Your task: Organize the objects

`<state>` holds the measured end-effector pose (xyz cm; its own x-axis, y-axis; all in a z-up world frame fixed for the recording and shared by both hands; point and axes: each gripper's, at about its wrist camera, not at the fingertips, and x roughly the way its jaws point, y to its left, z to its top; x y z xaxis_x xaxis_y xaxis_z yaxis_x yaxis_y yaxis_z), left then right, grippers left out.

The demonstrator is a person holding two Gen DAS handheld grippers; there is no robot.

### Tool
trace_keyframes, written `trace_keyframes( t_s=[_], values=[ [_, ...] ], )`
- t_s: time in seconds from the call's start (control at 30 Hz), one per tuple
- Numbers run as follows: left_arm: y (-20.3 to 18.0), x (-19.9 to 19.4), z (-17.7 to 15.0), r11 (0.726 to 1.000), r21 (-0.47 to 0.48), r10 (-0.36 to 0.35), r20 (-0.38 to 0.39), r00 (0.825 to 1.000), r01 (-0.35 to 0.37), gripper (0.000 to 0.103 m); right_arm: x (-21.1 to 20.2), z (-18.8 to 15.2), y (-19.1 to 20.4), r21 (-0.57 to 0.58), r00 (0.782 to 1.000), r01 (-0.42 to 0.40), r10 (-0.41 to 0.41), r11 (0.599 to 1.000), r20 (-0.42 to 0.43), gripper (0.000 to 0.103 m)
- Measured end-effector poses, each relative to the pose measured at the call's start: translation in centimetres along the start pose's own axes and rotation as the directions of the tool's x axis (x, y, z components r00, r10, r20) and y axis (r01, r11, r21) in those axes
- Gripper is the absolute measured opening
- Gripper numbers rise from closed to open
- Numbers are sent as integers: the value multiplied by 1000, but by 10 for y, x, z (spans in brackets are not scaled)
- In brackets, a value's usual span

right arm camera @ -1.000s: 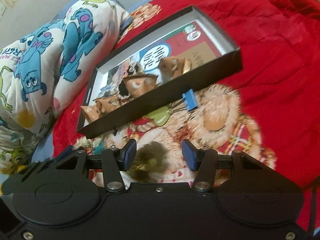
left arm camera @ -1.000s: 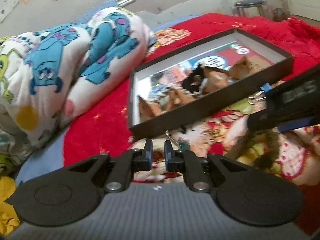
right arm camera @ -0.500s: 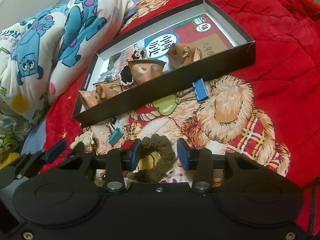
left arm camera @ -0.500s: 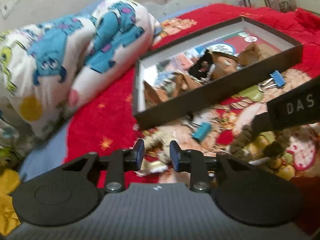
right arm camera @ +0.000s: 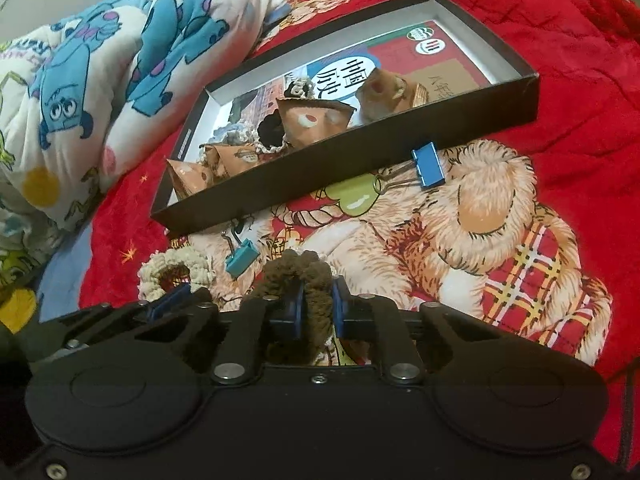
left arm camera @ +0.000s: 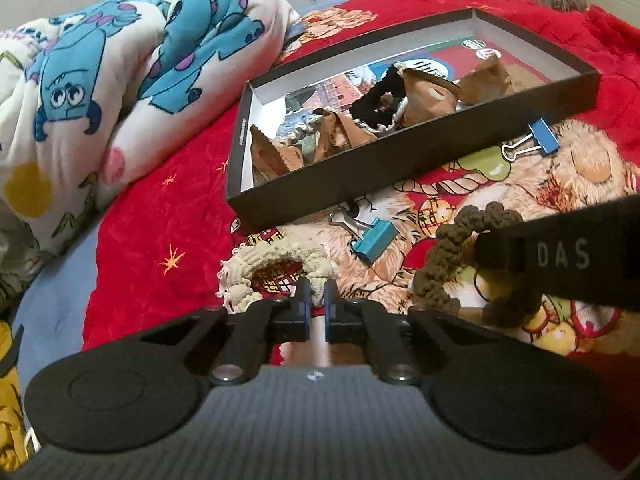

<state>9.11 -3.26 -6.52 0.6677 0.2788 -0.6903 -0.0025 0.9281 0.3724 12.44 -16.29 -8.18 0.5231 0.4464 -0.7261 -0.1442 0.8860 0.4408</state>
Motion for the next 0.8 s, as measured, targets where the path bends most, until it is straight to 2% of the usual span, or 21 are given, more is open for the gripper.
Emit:
trace_keyframes(
  t_s=[0.33,0.57,0.8],
  values=[
    [6,-4,4,998,-62,6,12,1000,-6,8,-1,5,5,13,999,-36,36,999,22,11],
    [24,-2,6,985,-168,-29,0,1000,29,8,0,9,26,-50,996,-60,63,997,57,11],
    [31,-7,8,976,-210,-51,17,999,53,8,-7,12,28,-34,990,-106,109,994,87,11]
  ],
)
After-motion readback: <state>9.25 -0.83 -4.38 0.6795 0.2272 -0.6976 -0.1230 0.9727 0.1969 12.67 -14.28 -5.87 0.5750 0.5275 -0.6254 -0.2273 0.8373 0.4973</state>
